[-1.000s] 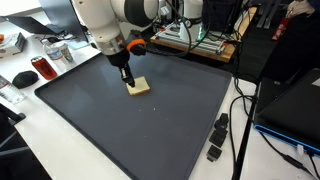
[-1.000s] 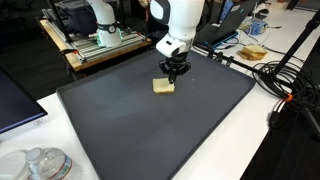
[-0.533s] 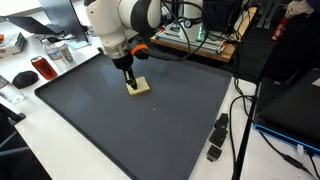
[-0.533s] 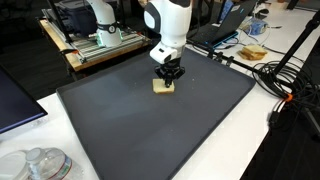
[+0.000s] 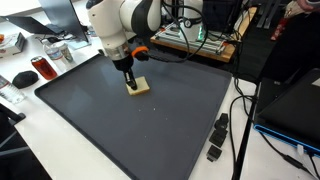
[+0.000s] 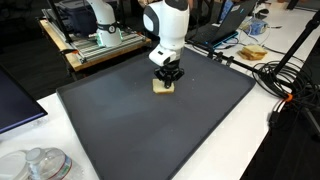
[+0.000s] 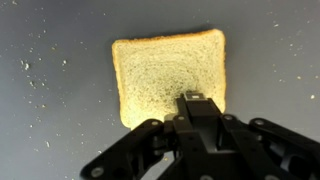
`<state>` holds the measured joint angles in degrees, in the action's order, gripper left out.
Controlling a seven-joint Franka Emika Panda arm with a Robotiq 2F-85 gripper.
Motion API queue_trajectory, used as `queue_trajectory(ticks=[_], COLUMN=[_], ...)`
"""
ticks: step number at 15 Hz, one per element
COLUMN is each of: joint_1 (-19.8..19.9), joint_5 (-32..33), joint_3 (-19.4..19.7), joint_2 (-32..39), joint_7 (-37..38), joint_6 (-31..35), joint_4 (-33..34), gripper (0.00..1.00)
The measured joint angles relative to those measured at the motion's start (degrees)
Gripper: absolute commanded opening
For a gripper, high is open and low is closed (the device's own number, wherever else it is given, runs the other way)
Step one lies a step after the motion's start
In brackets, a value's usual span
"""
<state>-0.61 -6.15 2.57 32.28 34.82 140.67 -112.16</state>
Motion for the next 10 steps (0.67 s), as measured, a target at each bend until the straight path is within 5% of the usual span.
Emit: queue_trajectory(ticks=[7,8,10], joint_1=[0.48,0.45,-0.02], joint_5=[-2.69,-2.69,-2.66], joint_3=[0.09,0.11,0.51], joint_2=[0.11,0.11,0.12], joint_7=[-2.61,-2.63,-2.62], joint_6=[-0.24,-0.27,-0.28], joint_4=[0.13,0.14,0.14], gripper=[0.06,0.22,0.22])
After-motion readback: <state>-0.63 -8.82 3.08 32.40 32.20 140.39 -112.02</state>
